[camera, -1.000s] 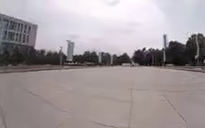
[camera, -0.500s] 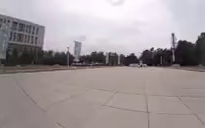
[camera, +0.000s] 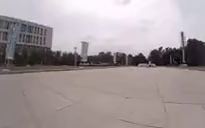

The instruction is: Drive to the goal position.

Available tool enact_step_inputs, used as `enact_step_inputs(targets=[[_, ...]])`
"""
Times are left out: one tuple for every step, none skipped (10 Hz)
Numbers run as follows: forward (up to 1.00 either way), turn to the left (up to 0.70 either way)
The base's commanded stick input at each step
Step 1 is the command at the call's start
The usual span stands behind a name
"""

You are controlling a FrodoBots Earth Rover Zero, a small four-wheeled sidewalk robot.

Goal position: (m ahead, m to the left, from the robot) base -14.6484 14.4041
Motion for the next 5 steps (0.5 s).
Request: enact_step_inputs(targets=[[0.70,0.15],[0.70,0.15],[0.70,0.15],[0.70,0.15],[0.70,0.15]])
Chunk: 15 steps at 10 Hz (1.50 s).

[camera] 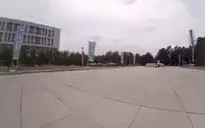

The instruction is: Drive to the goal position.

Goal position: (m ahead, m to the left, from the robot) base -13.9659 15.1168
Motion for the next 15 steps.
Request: enact_step_inputs(targets=[[0.70,0.15],[0.70,0.15],[0.70,0.15],[0.02,0.48],[0.00,0.70],[0.00,0.70],[0.00,0.70],[0.00,0.70],[0.00,0.70],[0.00,0.70],[0.00,0.70],[0.00,0.70],[0.00,0.70],[0.00,0.70],[0.00,0.70]])
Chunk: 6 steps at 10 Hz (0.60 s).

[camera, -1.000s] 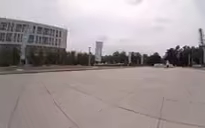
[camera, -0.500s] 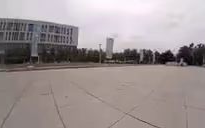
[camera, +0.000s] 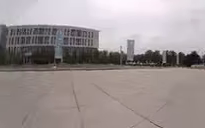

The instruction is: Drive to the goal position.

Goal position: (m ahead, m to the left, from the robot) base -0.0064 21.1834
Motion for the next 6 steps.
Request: enact_step_inputs(targets=[[0.00,0.70],[0.00,0.70],[0.00,0.70],[0.00,0.70],[0.00,0.70],[0.00,0.70]])
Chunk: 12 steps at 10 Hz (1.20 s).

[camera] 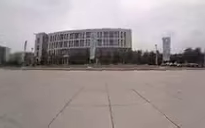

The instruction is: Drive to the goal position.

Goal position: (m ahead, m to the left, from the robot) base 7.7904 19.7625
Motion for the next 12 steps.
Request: enact_step_inputs(targets=[[0.00,0.70],[0.00,0.70],[0.00,0.70],[0.00,0.70],[0.00,0.70],[0.00,0.70],[0.00,0.70],[0.00,0.70],[0.00,0.70],[0.00,0.70],[0.00,0.70],[0.00,0.70]])
